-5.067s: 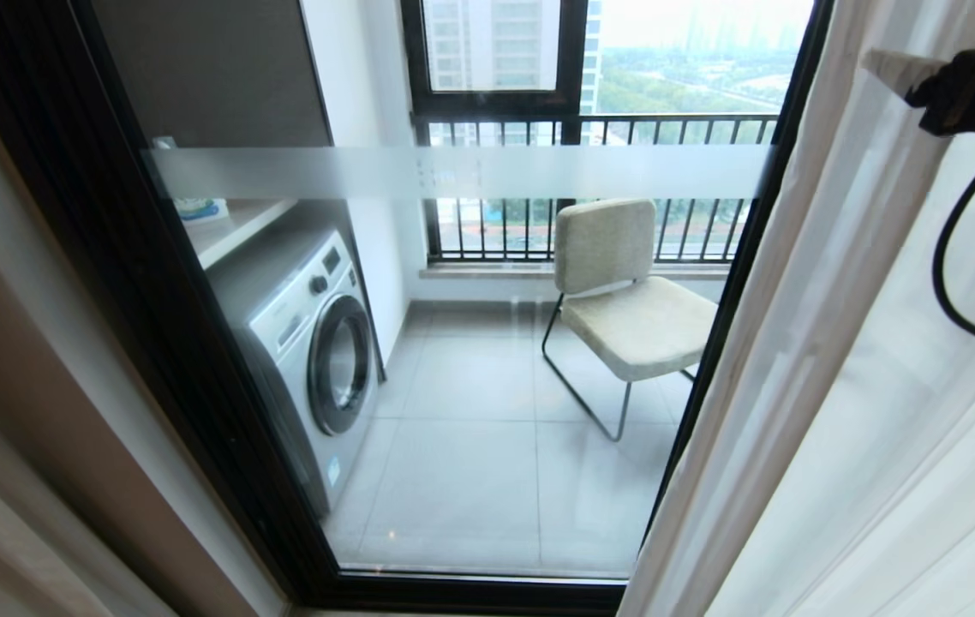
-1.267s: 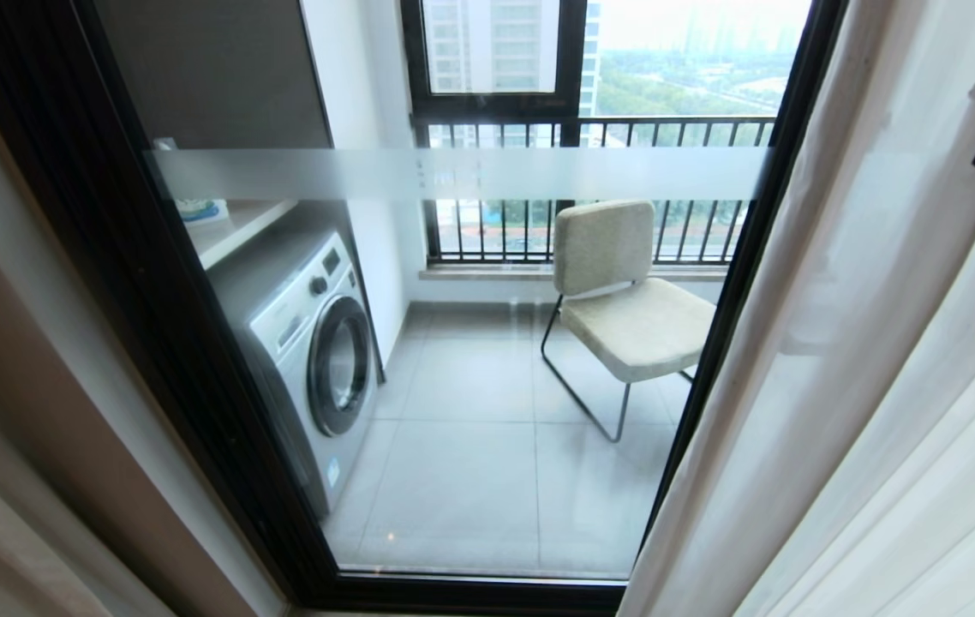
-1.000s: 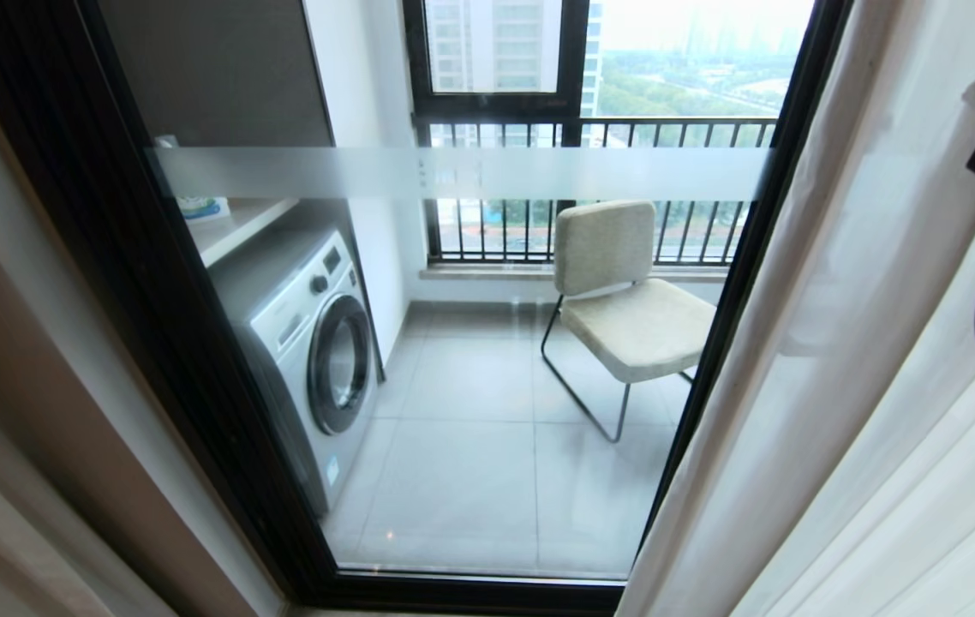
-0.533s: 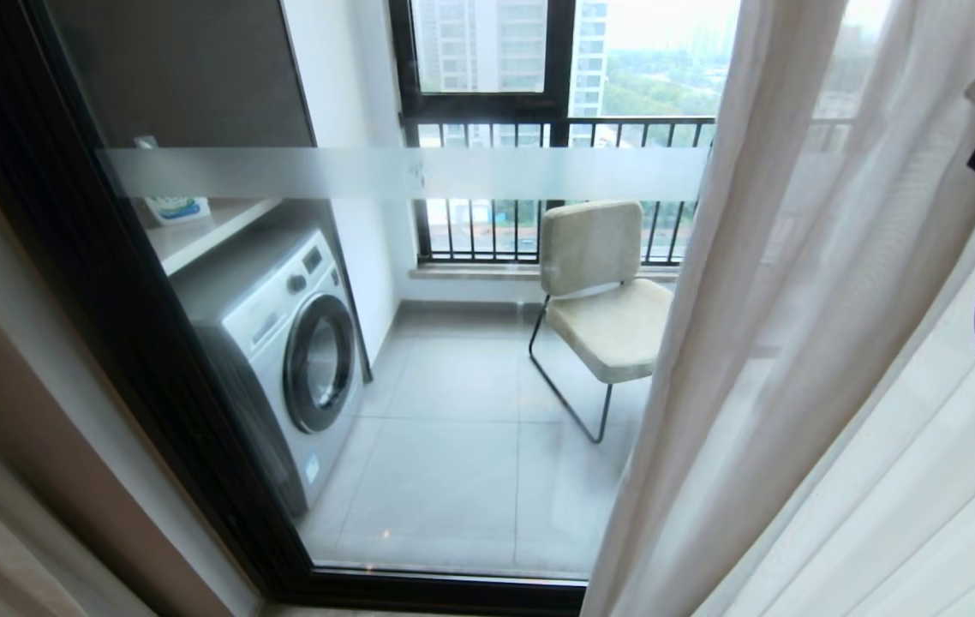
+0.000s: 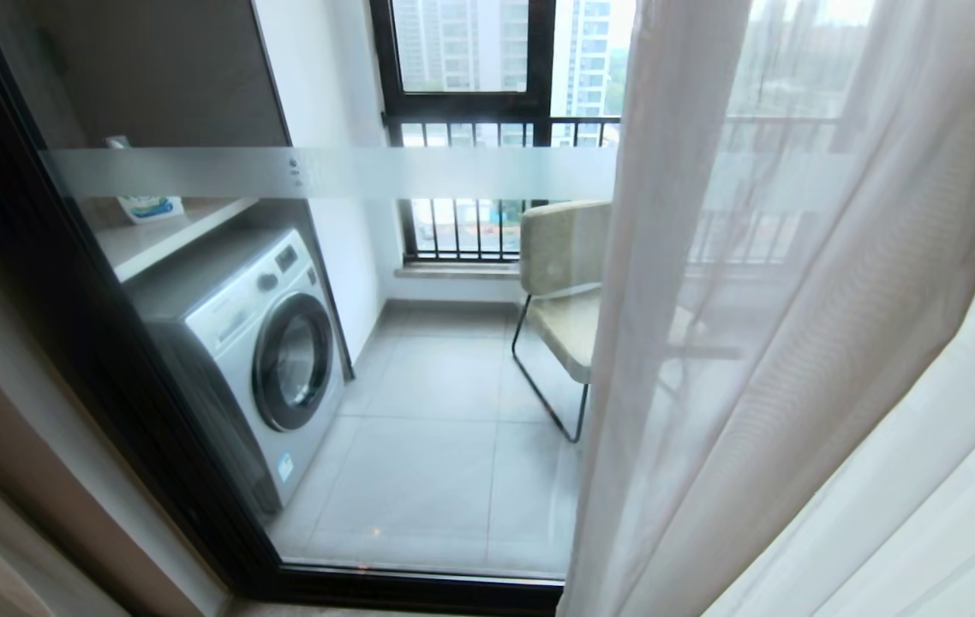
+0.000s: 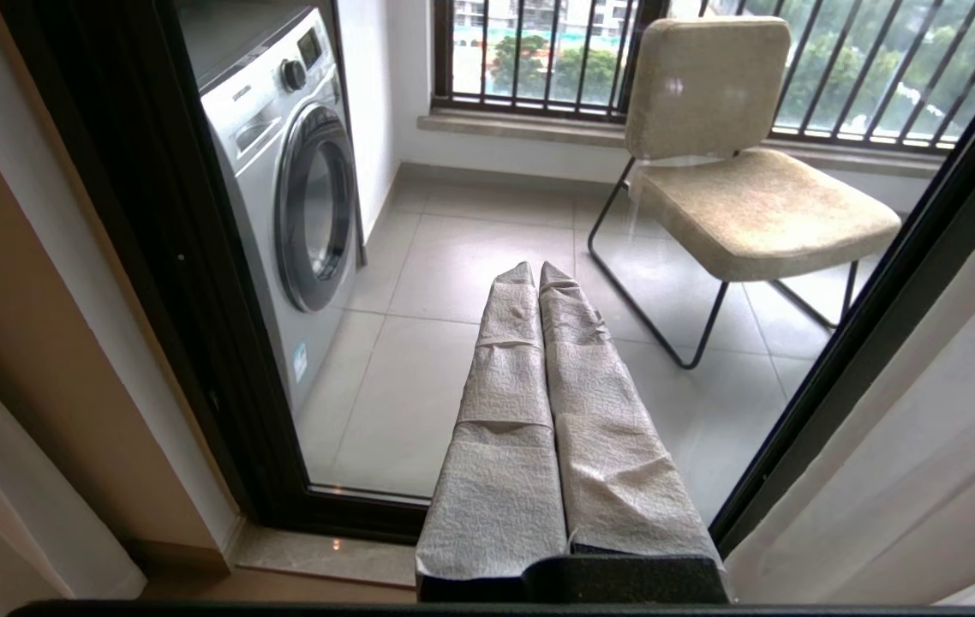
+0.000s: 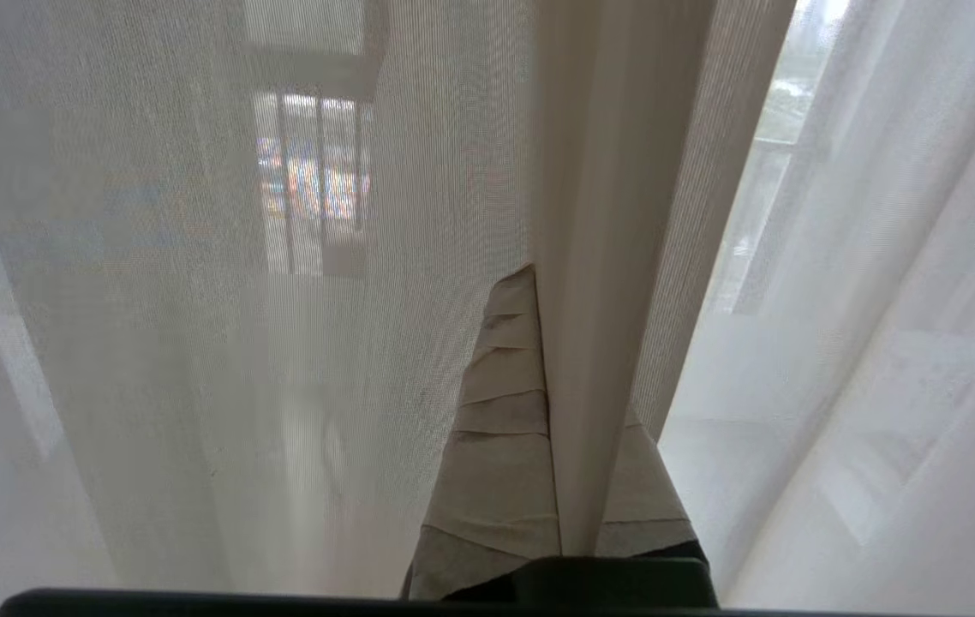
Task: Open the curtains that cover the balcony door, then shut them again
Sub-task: Pull the inner curtains open on both sides
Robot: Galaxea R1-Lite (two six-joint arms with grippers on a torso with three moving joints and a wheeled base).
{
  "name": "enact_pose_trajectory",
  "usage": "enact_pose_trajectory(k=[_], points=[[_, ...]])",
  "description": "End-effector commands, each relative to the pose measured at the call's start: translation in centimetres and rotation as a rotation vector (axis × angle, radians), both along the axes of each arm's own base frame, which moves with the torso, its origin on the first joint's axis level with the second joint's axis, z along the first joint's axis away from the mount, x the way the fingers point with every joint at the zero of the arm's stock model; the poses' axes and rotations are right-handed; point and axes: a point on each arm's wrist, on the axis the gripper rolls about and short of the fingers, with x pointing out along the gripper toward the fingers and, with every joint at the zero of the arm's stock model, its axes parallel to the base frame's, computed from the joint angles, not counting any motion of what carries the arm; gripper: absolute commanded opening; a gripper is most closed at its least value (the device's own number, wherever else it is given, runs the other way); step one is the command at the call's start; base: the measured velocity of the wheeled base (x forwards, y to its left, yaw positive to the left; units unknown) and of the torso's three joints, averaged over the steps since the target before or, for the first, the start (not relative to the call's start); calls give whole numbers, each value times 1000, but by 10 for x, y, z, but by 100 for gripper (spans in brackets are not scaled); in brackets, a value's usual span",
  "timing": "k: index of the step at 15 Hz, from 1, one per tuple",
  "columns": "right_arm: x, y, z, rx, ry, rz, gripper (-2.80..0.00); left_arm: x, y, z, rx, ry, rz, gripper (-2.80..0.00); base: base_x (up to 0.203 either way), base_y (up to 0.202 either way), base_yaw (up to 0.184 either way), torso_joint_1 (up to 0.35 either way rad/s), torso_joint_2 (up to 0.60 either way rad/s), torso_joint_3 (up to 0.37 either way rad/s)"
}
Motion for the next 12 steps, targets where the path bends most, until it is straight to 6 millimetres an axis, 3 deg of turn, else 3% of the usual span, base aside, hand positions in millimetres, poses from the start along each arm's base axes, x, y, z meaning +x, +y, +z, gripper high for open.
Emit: enact_pose_trajectory(k=[1, 12], points=[[1, -2, 0, -1, -2, -9, -280, 0, 0, 0, -2, 0, 1, -280, 0, -190, 2, 2, 5, 0], [-2, -18, 1, 1, -5, -70, -280, 0, 0, 0, -1, -1, 1, -280, 0, -190, 3, 3, 2, 4]])
